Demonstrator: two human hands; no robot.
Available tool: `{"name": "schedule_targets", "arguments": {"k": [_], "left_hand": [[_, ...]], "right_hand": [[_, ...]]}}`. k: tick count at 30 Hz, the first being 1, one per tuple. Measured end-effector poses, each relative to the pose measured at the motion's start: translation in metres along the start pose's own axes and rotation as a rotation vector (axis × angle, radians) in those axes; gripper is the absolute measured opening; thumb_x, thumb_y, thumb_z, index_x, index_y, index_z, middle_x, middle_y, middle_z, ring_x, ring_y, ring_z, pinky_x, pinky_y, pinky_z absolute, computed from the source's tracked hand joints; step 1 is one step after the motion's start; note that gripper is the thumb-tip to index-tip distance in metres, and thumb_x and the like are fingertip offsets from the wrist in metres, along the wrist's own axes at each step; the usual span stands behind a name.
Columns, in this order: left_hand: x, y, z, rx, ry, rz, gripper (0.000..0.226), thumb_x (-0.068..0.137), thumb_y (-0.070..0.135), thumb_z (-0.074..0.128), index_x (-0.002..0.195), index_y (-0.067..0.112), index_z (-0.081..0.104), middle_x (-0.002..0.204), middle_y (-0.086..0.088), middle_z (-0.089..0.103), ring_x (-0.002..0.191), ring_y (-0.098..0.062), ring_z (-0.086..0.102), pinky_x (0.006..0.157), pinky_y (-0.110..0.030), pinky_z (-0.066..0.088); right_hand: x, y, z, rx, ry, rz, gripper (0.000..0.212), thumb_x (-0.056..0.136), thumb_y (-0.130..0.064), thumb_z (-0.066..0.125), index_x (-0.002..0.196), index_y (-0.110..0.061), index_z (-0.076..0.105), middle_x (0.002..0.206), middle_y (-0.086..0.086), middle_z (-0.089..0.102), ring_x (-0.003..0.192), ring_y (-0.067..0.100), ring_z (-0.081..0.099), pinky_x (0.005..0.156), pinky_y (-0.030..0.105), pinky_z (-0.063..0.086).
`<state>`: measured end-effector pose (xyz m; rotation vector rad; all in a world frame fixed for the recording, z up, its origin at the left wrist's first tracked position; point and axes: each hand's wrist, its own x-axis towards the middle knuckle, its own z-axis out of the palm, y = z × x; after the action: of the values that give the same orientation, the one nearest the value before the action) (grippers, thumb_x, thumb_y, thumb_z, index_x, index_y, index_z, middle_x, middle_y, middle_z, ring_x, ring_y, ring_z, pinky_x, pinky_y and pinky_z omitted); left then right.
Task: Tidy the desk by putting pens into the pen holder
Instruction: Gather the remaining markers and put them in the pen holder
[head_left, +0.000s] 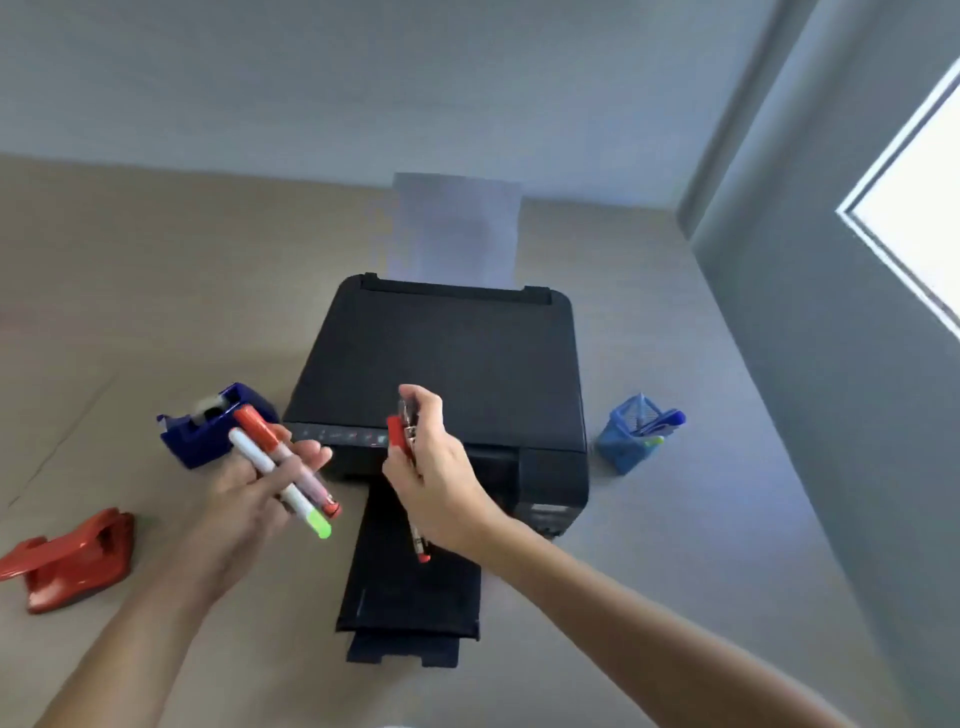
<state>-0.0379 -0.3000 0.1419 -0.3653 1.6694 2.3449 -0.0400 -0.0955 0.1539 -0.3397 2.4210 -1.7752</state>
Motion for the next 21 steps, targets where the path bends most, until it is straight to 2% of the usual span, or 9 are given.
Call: {"name": "schedule_targets", "arguments": {"k": [2,5,7,9,11,13,15,18,21], "left_hand": [[0.008,0.003,0.058,-0.016,-0.112,0.01,0.034,0.099,-0.003,0.038,0.095,0.025,0.055,0.093,-0.003,0.073,0.098,-0.015,0.074,0.076,-0.031,0.063],[0.027,-0.007,0.156,-0.002,-0.241,-0.017,0.03,0.1,-0.004,0.04,0.094,0.021,0.055,0.1,-0.005,0.072,0.107,-0.018,0.069,0.085,-0.035,0.055],[0.044,-0.021,0.217,0.015,-0.304,-0.044,0.029,0.099,-0.006,0.041,0.092,0.019,0.054,0.103,-0.009,0.069,0.11,-0.02,0.065,0.091,-0.039,0.051],[0.062,-0.04,0.269,0.015,-0.326,-0.09,0.03,0.097,-0.009,0.042,0.088,0.017,0.053,0.099,-0.011,0.066,0.107,-0.022,0.063,0.096,-0.042,0.047],[0.084,-0.062,0.313,0.067,-0.308,-0.12,0.03,0.096,-0.012,0.043,0.083,0.014,0.051,0.093,-0.01,0.063,0.098,-0.022,0.063,0.092,-0.041,0.046],[0.107,-0.084,0.347,0.137,-0.253,-0.127,0.031,0.094,-0.014,0.046,0.079,0.013,0.05,0.088,-0.009,0.061,0.088,-0.021,0.063,0.086,-0.041,0.049],[0.124,-0.102,0.363,0.199,-0.179,-0.132,0.03,0.092,-0.014,0.051,0.077,0.012,0.052,0.085,-0.007,0.062,0.09,-0.023,0.063,0.092,-0.042,0.05],[0.149,-0.129,0.377,0.332,-0.11,-0.106,0.026,0.088,-0.009,0.061,0.077,0.013,0.055,0.087,-0.008,0.066,0.089,-0.022,0.065,0.093,-0.04,0.051],[0.165,-0.147,0.379,0.523,-0.107,-0.045,0.017,0.087,-0.002,0.066,0.08,0.013,0.062,0.09,-0.013,0.069,0.069,-0.009,0.07,0.073,-0.027,0.056]], "right_hand": [[-0.011,0.004,-0.065,-0.013,0.179,-0.057,0.038,0.093,-0.014,0.043,0.122,-0.035,0.031,0.072,-0.011,0.049,0.052,-0.001,0.048,0.047,0.013,0.041],[-0.019,0.029,-0.164,0.052,0.507,-0.033,0.023,0.095,-0.008,0.039,0.107,-0.028,0.039,0.07,-0.008,0.05,0.053,0.009,0.047,0.047,0.024,0.041],[-0.02,0.052,-0.22,0.138,0.742,0.021,0.027,0.094,-0.006,0.038,0.094,-0.032,0.043,0.069,-0.008,0.049,0.051,0.011,0.046,0.05,0.027,0.041],[-0.019,0.074,-0.26,0.168,0.933,0.074,0.025,0.093,-0.014,0.041,0.086,-0.038,0.042,0.066,-0.008,0.047,0.048,0.008,0.045,0.049,0.028,0.041],[-0.013,0.098,-0.286,0.175,1.068,0.113,0.015,0.093,-0.024,0.043,0.084,-0.036,0.041,0.065,-0.006,0.046,0.048,0.011,0.046,0.048,0.032,0.044],[-0.002,0.123,-0.3,0.151,1.136,0.131,0.006,0.096,-0.026,0.043,0.091,-0.027,0.04,0.072,0.002,0.049,0.059,0.024,0.05,0.059,0.042,0.047],[0.009,0.142,-0.298,0.068,1.155,0.157,0.008,0.098,-0.025,0.042,0.097,-0.017,0.039,0.077,0.005,0.05,0.066,0.029,0.051,0.065,0.044,0.045],[0.024,0.174,-0.295,0.006,1.162,0.182,0.015,0.099,-0.022,0.042,0.101,-0.007,0.041,0.079,0.007,0.05,0.064,0.025,0.045,0.061,0.027,0.032],[0.029,0.198,-0.29,0.002,1.118,0.178,0.013,0.099,-0.018,0.043,0.101,-0.006,0.039,0.079,0.01,0.047,0.064,0.024,0.041,0.054,0.022,0.026]]}}
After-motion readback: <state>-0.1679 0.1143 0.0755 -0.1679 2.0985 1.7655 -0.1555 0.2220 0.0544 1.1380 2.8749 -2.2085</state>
